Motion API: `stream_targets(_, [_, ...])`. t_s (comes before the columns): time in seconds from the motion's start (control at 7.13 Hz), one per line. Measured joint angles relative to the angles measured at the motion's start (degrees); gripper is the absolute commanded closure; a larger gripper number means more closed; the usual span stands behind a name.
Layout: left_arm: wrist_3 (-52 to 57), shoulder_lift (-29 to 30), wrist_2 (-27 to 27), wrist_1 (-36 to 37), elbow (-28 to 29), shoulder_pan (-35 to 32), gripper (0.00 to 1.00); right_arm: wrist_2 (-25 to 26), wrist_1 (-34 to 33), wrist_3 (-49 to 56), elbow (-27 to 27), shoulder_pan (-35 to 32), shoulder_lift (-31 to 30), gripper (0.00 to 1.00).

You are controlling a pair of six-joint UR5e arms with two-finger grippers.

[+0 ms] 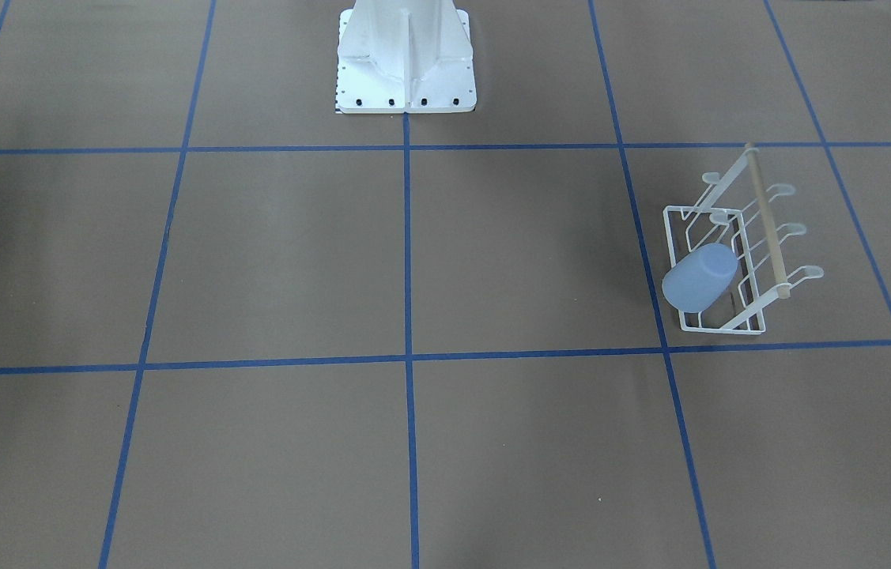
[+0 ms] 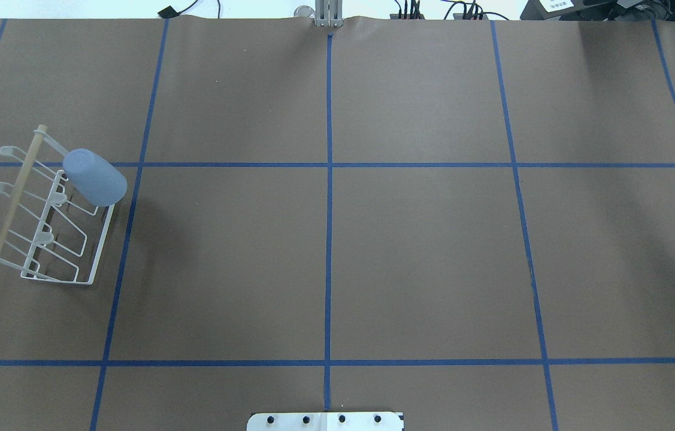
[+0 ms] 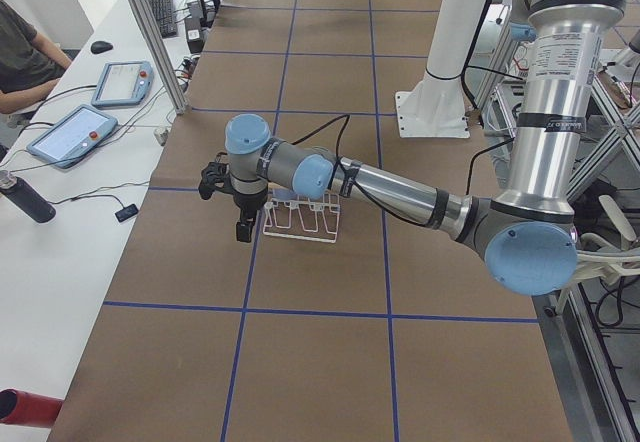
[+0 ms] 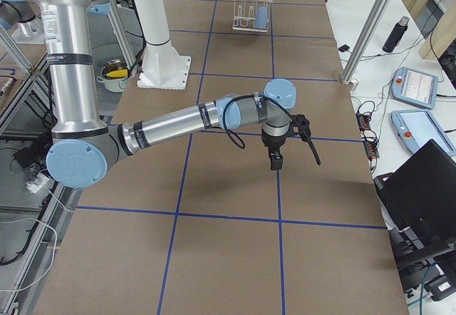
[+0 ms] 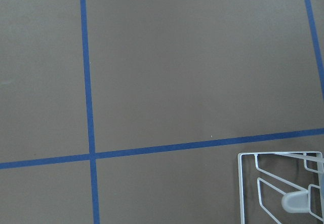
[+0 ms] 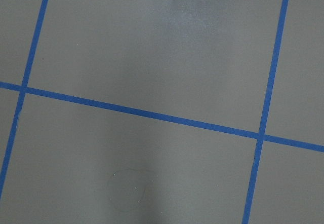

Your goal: Hang cup on cup holder

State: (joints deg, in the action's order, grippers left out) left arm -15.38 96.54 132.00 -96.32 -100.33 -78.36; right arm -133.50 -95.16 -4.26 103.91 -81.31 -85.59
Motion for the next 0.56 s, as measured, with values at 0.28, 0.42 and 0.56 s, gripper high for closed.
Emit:
stream_targets(0.28, [-0.1,0.0,0.1,-4.3,2.0,1.3,0.02,-0.2,-0.2,-0.8,-0.5,0.9,1.4,0.0])
stream_targets(0.42, [-0.3,0.1,0.9,-5.3,2.0,1.4,0.02,-0.5,-0.4,-1.0,-0.9,1.7,2.1,0.0])
stream_targets(0.56, [-0.5,-0.1,3.1,-5.3,1.0,1.3,0.02,-0.5,-0.5,-1.0,-1.0,2.6,2.9,0.0])
